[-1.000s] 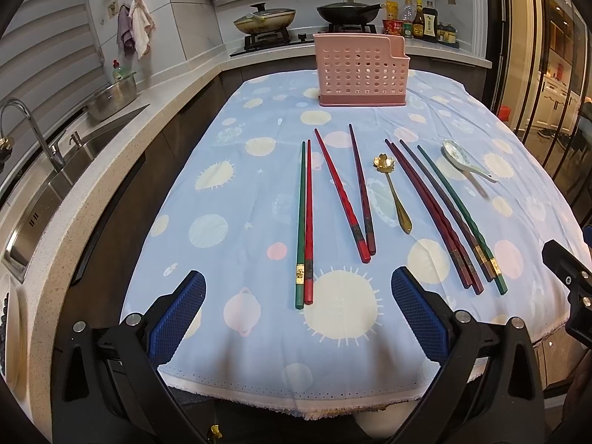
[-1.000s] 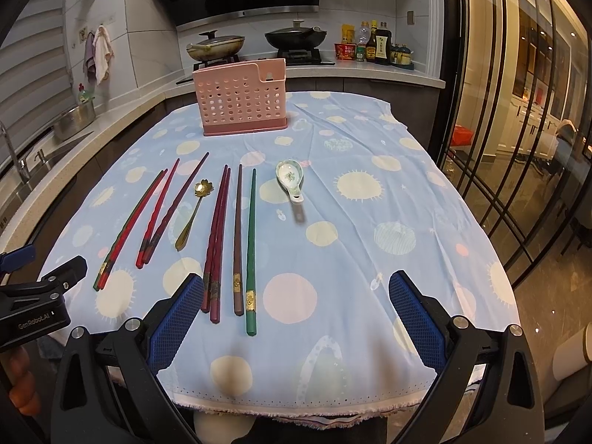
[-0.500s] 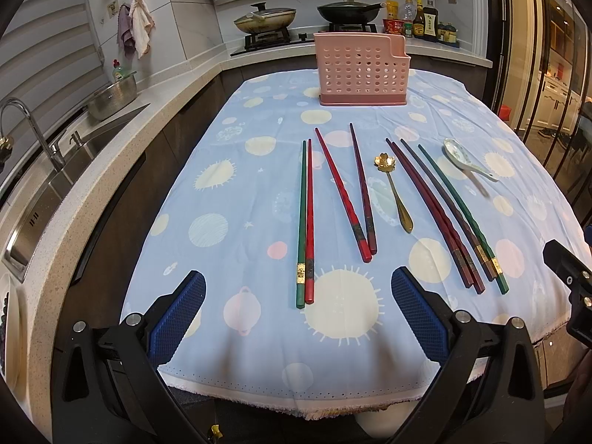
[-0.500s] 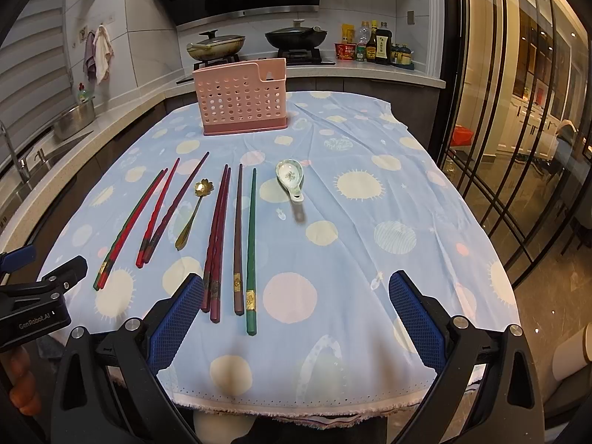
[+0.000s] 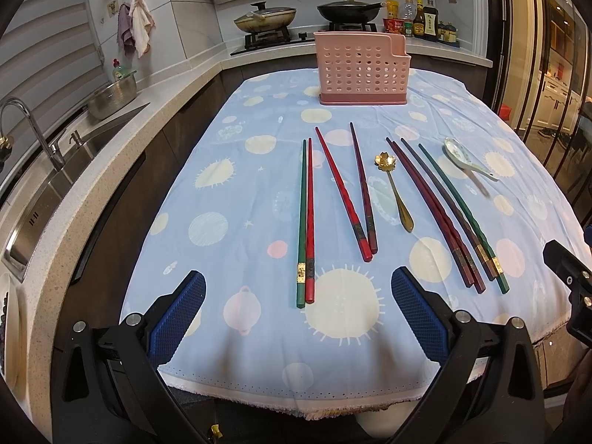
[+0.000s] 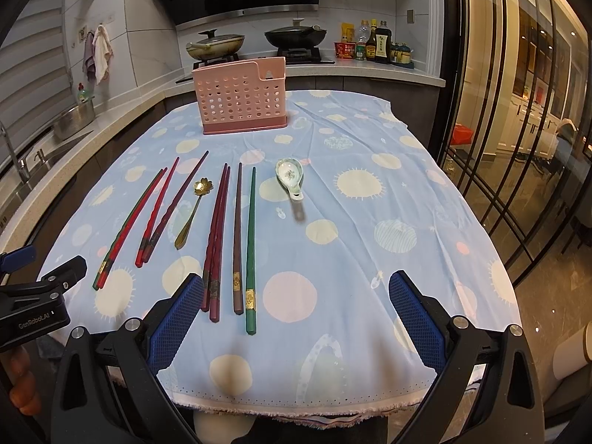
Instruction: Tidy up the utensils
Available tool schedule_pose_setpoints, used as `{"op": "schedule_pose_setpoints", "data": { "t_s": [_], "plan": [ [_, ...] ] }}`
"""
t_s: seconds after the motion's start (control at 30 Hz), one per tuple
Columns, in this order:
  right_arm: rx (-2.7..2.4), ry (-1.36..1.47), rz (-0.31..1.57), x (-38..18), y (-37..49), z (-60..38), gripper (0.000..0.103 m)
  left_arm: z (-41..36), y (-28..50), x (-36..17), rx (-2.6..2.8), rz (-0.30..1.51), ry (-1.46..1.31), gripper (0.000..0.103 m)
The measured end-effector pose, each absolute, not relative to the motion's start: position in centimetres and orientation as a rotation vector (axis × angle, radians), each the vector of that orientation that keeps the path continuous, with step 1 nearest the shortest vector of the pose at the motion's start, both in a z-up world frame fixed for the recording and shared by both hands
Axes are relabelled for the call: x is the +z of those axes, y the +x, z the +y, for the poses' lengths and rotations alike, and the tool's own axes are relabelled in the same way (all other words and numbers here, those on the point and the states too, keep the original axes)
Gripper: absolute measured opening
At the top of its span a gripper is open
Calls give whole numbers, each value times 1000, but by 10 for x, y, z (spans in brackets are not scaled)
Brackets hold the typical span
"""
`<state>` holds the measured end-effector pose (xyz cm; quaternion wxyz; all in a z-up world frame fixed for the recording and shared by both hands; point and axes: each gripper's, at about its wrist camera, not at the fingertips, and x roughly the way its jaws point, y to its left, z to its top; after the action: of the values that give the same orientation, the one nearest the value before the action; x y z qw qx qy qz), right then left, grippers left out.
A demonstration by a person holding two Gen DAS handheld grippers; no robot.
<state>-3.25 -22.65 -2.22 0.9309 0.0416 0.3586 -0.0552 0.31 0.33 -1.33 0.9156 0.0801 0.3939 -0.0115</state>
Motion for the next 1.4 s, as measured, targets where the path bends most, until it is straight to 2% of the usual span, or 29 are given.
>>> {"op": "schedule_pose_setpoints", "data": {
  "t_s": [1.4],
  "plan": [
    [-117, 89, 740, -25, -32, -228, 96, -2, 7, -15, -23, 822, 169, 96]
  ]
}}
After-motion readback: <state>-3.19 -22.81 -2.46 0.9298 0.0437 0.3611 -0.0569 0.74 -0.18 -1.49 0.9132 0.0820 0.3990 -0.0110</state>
